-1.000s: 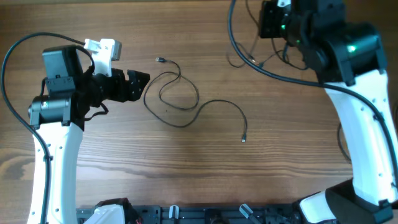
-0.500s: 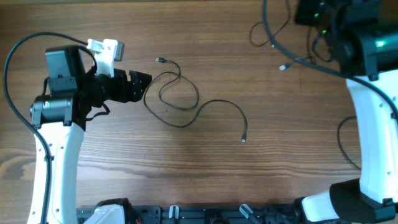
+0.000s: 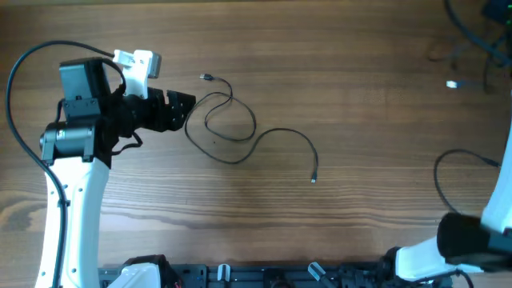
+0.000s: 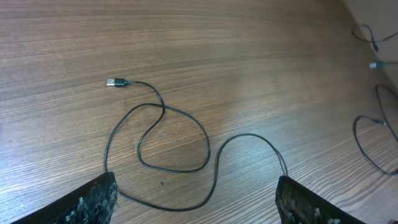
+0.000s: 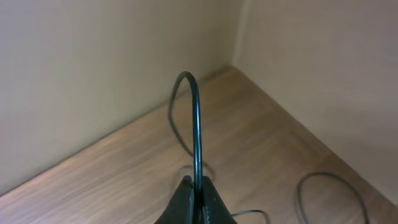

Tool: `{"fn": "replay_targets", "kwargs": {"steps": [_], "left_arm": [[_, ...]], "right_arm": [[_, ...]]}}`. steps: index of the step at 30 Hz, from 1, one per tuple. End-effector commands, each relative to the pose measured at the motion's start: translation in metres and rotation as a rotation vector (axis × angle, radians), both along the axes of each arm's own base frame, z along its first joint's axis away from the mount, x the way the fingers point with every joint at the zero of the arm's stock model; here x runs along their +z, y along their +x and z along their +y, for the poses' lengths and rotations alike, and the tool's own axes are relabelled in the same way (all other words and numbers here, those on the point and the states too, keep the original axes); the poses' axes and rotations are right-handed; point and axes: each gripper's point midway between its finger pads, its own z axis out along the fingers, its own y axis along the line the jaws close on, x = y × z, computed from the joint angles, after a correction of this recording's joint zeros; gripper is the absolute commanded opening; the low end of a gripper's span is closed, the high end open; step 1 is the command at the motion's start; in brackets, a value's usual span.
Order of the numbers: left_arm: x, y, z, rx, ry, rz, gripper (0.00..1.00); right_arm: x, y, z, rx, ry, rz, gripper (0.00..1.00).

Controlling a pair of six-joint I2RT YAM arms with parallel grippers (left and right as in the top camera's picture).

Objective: Untangle cables

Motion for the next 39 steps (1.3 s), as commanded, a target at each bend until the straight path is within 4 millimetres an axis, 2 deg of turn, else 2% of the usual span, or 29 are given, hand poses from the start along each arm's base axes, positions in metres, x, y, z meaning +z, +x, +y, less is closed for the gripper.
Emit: {"fn": "replay_targets", "kwargs": {"steps": [1,6,10,15,18,21,32,35,39], "left_arm": [[0.014,0.001,-0.009,-0.042,-0.001,-0.057,0.83],[0.015,0.0,-0.015,-0.06,-0.001,-0.062,0.82],[0.015,-0.002,-0.022,-0.08,-0.001,-0.063,0.82],[0.015,-0.005,-0.034,-0.13,0.011,-0.076,0.81],[0.015,-0.006,-0.04,-0.147,0.012,-0.079,0.81],[0.015,-0.006,-0.043,-0.154,0.019,-0.084,0.81],[0.018,-0.003,-0.043,-0.151,0.023,-0.102,0.82],[0.018,-0.003,-0.043,-0.151,0.023,-0.1,0.82],[0.018,-0.003,-0.043,-0.151,0.023,-0.101,0.81]], "right_arm": [[-0.018,0.016,-0.028,-0.052,-0.005,0.02,0.05],[-0.039,0.035,-0.053,-0.09,-0.007,0.019,0.05],[-0.058,0.046,-0.082,-0.135,-0.006,0.019,0.05],[-0.099,0.049,-0.126,-0.207,0.011,0.069,0.05],[-0.127,0.042,-0.15,-0.252,0.034,0.121,0.05],[-0.142,0.029,-0.172,-0.302,0.046,0.152,0.04],[-0.152,-0.031,-0.233,-0.457,0.086,0.184,0.05],[-0.154,-0.038,-0.24,-0.465,0.113,0.179,0.05],[-0.155,-0.038,-0.242,-0.466,0.112,0.178,0.05]]}}
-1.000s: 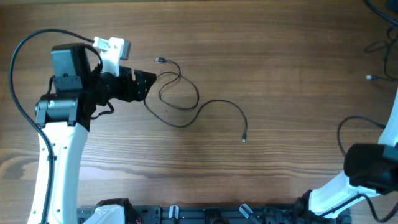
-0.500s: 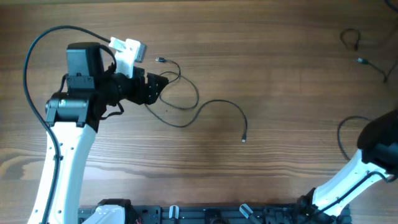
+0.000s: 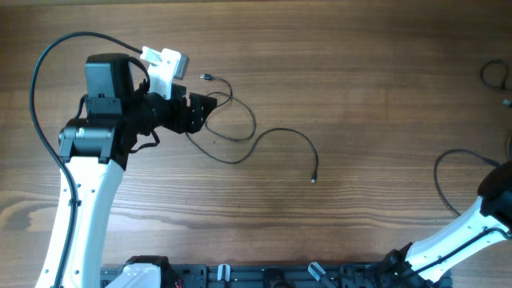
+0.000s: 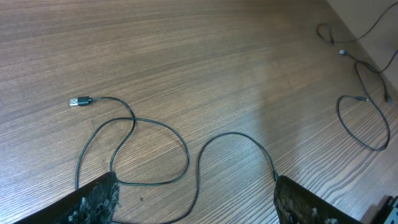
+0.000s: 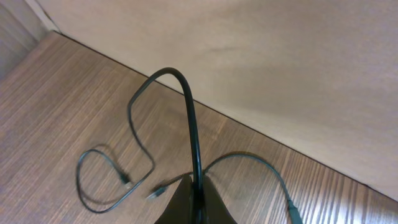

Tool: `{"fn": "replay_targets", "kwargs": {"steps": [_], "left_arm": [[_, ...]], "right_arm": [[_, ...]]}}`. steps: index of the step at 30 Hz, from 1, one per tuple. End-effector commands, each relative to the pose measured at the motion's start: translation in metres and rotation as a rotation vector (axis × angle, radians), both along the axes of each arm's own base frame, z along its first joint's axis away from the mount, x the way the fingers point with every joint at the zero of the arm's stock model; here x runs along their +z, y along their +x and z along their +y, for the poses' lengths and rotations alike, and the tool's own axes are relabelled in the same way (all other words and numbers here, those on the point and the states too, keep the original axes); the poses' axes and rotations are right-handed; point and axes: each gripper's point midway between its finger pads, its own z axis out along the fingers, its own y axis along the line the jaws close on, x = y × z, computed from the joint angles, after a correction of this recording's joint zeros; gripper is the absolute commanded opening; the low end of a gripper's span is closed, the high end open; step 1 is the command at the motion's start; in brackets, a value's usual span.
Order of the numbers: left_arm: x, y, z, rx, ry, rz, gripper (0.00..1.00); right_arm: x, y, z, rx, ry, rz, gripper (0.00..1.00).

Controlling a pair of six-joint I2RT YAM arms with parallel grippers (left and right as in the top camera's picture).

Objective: Untangle cables

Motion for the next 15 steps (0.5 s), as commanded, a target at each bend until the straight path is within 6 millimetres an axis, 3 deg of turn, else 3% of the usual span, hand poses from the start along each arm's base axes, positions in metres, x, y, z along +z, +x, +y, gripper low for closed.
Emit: {"fn": "replay_targets", "kwargs": {"steps": [1,11,15], "left_arm": [[0.011,0.0,-0.002,-0.017,0.008,-0.045,0.81],[0.011,-0.001,-0.006,-0.03,0.008,-0.045,0.82],[0.012,-0.003,-0.013,-0.052,0.008,-0.049,0.81]], "right_arm": [[0.003,0.007,0.001,0.003,0.001,-0.024,0.04],[-0.021,0.011,0.001,0.015,0.041,0.007,0.05],[-0.03,0.022,0.007,0.073,0.078,-0.005,0.05]]}}
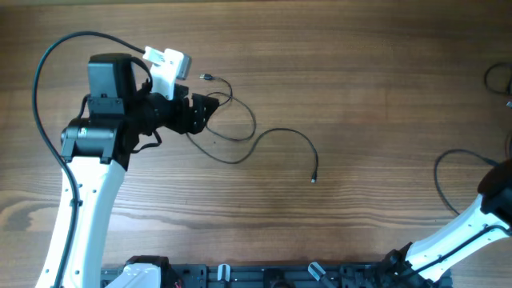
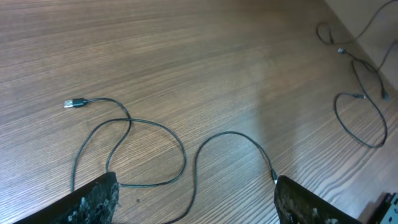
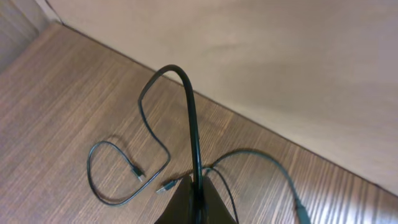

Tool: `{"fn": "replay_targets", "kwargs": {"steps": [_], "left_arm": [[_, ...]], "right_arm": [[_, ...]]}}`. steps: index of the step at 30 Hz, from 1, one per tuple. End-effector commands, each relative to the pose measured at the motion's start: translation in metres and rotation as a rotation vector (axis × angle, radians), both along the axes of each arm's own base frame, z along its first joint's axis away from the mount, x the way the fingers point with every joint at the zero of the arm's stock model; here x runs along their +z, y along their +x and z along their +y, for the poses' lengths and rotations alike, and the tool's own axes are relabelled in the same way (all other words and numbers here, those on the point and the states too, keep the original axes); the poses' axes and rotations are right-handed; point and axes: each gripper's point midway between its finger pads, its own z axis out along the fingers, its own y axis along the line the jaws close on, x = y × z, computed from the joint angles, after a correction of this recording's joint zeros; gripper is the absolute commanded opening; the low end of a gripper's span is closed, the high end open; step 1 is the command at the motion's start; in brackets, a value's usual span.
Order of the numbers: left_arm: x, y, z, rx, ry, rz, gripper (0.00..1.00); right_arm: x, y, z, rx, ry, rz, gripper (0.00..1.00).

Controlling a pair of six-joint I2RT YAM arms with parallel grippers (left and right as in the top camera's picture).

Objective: Untangle cables

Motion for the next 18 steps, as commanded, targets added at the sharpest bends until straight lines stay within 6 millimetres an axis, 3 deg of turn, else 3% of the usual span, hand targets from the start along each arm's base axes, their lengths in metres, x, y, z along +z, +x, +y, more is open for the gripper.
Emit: {"fn": "replay_targets", "kwargs": {"steps": [1,9,16,18], "left_arm": [[0.012,-0.002,-0.009,-0.038,0.008,-0.049,0.82],[0.012,-0.003,-0.011,-0.044,0.007,-0.05,0.82],[0.012,-0.003,-0.011,-0.044,0.007,-0.049,0.82],[0.011,-0.003,-0.011,-0.045,0.008,-0.046,0.8]], "right_arm": [[-0.016,0.019,0.008,0.077,0.057,-0.021,0.04],[-0.017,0.036,0.021,0.184,0.084,-0.044,0.05],[-0.018,0.036,0.024,0.178,0.09,-0.039,0.05],[-0.019,0.033,0.023,0.161,0.09,-0.03,0.28]]}}
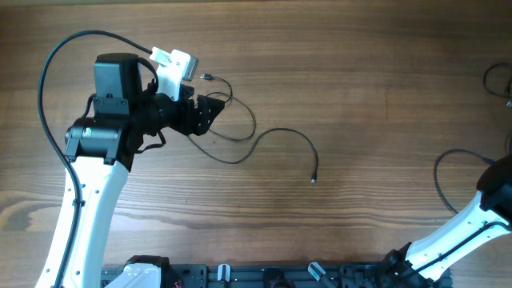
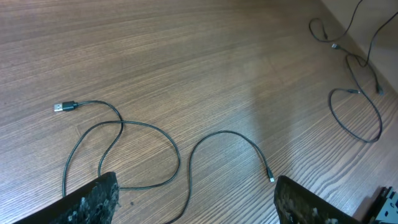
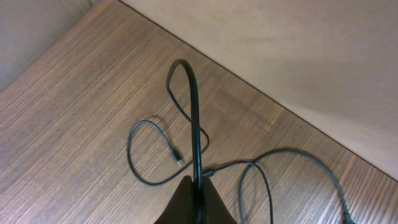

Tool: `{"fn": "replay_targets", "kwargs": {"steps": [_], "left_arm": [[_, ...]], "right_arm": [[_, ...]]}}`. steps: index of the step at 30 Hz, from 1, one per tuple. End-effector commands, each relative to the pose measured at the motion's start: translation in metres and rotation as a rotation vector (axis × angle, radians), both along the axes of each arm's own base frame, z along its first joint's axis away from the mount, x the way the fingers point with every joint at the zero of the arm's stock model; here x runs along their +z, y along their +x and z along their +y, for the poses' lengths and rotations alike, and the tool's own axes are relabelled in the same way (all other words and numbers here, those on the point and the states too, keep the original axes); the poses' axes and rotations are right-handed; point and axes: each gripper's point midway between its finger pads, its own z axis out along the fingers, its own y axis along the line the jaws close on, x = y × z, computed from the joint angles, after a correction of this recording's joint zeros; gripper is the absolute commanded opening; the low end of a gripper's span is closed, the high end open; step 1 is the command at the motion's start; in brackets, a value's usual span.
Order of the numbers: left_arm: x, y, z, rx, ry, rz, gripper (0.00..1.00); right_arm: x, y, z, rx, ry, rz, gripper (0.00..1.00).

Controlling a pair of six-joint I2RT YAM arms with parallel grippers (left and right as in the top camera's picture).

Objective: Untangle cables

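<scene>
A thin black cable [image 1: 240, 132] lies looped on the wooden table, with a USB plug [image 2: 64, 106] at one end and a small plug [image 1: 313, 180] at the other. My left gripper [image 2: 193, 199] hangs open above its loops, fingers [image 2: 93, 199] wide apart. My right gripper [image 3: 198, 186] is shut on a second black cable [image 3: 194, 118] that arches up from its jaws. More cable loops [image 3: 155, 155] lie on the table below it. In the overhead view the right gripper is out of frame at the right edge.
Other cable loops [image 1: 456, 172] lie at the table's right edge, with more at the far right corner [image 1: 494, 78]. A pale wall [image 3: 298, 50] borders the table beside the right gripper. The left arm's own cable [image 1: 56, 48] arcs over its base.
My left gripper has shifted slightly farther over the looped cable, staying open. The right gripper, still shut on its cable, now views the loops on the table from higher up.
At first my left gripper stood open to the left of the looped cable and my right held a cable near the wall corner. Then the left was over the loops' left side, the right arm lifted out of the overhead view. Both have kept shifting slightly.
</scene>
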Motion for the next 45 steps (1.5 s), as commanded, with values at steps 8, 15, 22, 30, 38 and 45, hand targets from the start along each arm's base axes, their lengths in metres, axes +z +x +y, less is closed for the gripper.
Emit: {"fn": "replay_targets", "kwargs": {"steps": [8,15,22,30,38,45], "left_arm": [[0.009,-0.002,-0.002,-0.017,0.008,-0.035,0.82],[0.009,-0.002,-0.001,-0.015,0.012,-0.035,0.86],[0.006,0.002,0.005,0.012,0.042,-0.038,0.86],[0.007,0.002,0.005,0.012,0.043,-0.04,0.87],[0.004,0.017,0.026,0.118,0.144,-0.082,0.87],[0.053,0.059,0.035,0.186,0.167,-0.362,0.89]], "right_arm": [[-0.005,0.001,0.002,-0.019,0.024,0.001,1.0],[0.001,0.021,0.028,0.097,0.123,-0.089,0.99],[0.056,0.016,0.044,0.12,0.096,-0.188,0.99],[0.124,0.01,0.109,0.282,0.188,-0.346,0.99],[0.149,0.013,0.186,0.428,0.182,-0.309,0.99],[0.163,0.018,0.229,0.452,0.017,-0.229,0.99]]}}
